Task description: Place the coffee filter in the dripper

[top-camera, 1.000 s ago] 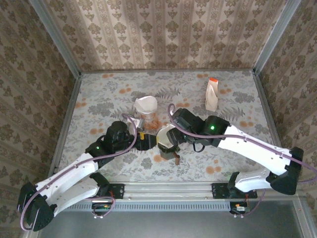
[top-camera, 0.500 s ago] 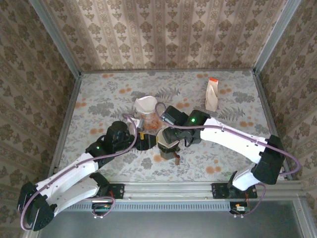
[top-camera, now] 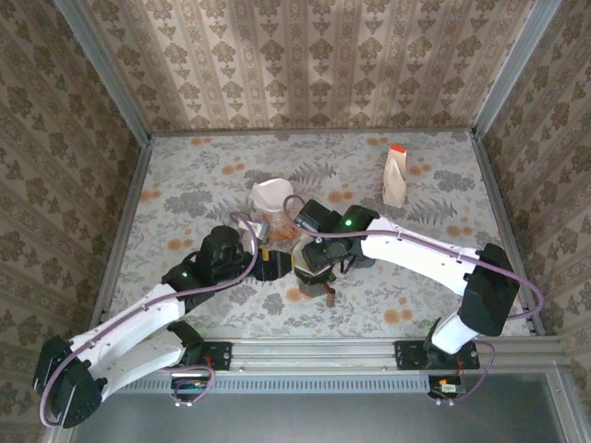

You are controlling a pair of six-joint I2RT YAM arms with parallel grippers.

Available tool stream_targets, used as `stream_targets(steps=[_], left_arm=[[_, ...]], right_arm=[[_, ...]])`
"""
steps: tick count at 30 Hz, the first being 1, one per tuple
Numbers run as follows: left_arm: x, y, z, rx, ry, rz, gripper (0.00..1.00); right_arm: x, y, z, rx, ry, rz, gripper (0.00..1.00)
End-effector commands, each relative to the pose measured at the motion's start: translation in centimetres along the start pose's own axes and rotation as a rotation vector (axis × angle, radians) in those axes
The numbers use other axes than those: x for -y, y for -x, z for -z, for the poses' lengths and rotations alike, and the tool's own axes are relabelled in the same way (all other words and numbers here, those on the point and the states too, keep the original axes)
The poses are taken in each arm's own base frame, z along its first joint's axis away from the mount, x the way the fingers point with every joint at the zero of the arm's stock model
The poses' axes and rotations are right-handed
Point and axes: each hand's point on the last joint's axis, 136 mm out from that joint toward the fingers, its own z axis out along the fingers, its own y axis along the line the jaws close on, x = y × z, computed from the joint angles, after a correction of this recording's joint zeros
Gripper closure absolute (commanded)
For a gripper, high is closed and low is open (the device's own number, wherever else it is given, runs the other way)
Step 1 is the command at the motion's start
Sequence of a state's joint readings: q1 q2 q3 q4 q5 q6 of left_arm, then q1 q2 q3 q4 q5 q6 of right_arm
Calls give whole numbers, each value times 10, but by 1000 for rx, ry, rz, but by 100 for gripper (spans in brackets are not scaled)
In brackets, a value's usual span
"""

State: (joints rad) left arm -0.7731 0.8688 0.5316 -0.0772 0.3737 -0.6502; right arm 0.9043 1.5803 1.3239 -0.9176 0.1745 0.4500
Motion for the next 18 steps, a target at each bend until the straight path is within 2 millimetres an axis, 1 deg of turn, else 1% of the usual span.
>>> stream_targets(steps=[1, 5, 11, 18], left_arm=[[1, -1, -1, 4, -7, -5, 31], [3, 1, -1, 9, -10, -6, 29], [4, 5, -1, 23, -15, -8, 21], [6, 9, -3, 35, -22, -8, 19]], right_arm=[[2, -8, -13, -36, -8, -22, 35], [3, -12, -22, -52, -13, -28, 35], [3, -15, -29, -66, -24, -26, 35], [3, -17, -36, -82, -32, -26, 35]])
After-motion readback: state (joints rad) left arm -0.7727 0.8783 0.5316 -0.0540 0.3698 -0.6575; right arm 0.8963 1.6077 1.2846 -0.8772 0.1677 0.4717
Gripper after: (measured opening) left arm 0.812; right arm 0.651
